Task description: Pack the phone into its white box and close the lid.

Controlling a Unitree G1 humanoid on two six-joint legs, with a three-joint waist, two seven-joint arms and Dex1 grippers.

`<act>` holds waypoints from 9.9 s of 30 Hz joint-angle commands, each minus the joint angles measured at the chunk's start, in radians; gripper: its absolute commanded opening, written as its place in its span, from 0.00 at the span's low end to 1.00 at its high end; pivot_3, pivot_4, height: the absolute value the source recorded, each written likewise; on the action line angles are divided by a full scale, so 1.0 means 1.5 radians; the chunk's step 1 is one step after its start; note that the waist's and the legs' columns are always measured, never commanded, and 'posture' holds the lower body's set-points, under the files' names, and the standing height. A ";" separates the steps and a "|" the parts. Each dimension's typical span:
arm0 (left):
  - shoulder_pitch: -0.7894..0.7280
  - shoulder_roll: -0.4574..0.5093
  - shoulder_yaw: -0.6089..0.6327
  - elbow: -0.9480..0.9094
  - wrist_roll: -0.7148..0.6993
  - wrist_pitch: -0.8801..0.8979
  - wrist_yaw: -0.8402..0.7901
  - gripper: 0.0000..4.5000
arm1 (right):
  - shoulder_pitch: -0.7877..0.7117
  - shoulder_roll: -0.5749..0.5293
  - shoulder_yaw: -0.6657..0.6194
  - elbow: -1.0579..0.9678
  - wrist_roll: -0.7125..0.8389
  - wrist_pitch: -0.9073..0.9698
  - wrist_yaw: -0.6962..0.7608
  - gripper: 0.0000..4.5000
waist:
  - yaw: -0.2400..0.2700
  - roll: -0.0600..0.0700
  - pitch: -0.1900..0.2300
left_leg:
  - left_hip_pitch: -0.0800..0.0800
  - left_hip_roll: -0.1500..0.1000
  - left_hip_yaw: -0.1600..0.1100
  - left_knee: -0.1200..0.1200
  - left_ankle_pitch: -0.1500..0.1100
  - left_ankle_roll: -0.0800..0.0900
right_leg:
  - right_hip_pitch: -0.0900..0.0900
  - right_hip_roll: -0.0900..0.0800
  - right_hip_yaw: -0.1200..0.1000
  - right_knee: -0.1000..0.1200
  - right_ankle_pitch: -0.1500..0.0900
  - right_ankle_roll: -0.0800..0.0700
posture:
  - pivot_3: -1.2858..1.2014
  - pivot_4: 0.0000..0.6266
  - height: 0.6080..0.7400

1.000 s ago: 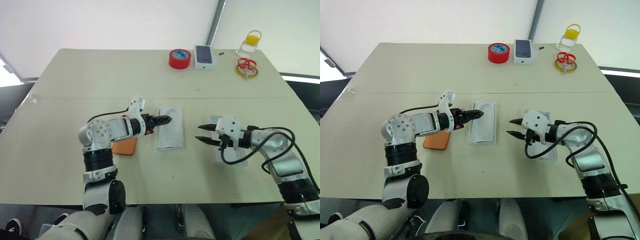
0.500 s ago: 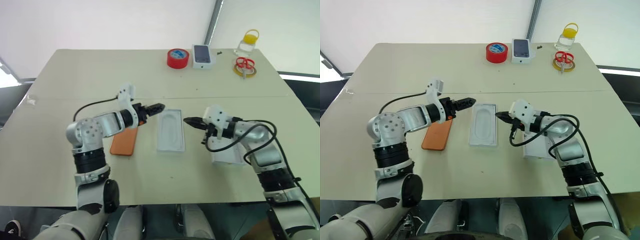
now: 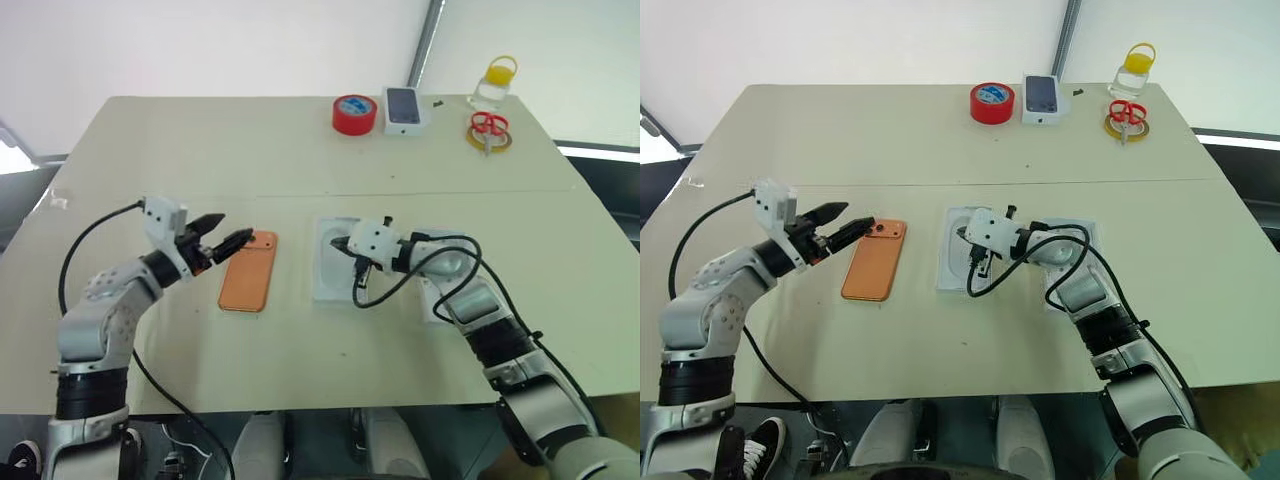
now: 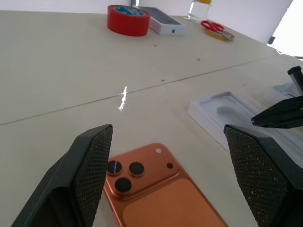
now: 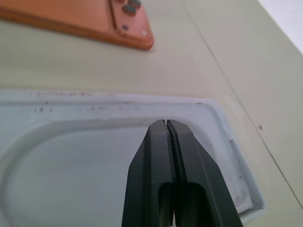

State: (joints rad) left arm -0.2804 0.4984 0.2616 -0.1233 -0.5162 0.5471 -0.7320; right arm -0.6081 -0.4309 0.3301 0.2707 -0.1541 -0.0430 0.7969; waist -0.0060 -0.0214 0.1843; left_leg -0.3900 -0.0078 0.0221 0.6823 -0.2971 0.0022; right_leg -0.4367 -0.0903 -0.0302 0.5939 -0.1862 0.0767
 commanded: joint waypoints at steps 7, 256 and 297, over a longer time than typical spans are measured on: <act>0.021 0.020 0.038 -0.017 -0.021 -0.054 -0.001 0.88 | -0.012 -0.063 0.026 0.033 -0.057 -0.057 0.035 0.01 | -0.003 0.000 0.000 | 0.001 0.000 0.000 0.000 0.000 0.001 | 0.000 0.000 0.000 0.001 0.000 0.000 | 0.52 0.24 0.99; -0.205 -0.107 -0.402 0.313 0.319 -0.344 -0.114 0.01 | 0.046 -0.124 -0.049 -0.018 0.004 -0.062 0.083 0.00 | 0.019 -0.003 0.002 | 0.007 0.000 0.002 -0.009 0.002 -0.002 | 0.006 0.001 -0.001 -0.006 0.003 0.001 | 0.52 0.24 0.99; -0.297 -0.272 -0.420 0.504 0.384 -0.429 -0.057 0.01 | 0.250 -0.304 -0.186 -0.084 0.091 -0.061 0.128 0.00 | 0.031 -0.002 0.001 | 0.003 0.001 0.000 0.001 -0.001 0.003 | 0.006 0.002 -0.001 -0.006 0.002 0.000 | 0.52 0.24 0.99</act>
State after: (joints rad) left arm -0.7162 0.1146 -0.3574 0.6270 0.0483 -0.0764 -0.8251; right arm -0.2444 -0.8765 0.0623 0.1768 -0.0285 -0.1435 0.9801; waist 0.0404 -0.0248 0.1862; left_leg -0.3854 -0.0061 0.0224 0.6836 -0.2988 0.0069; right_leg -0.4272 -0.0875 -0.0325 0.5851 -0.1828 0.0770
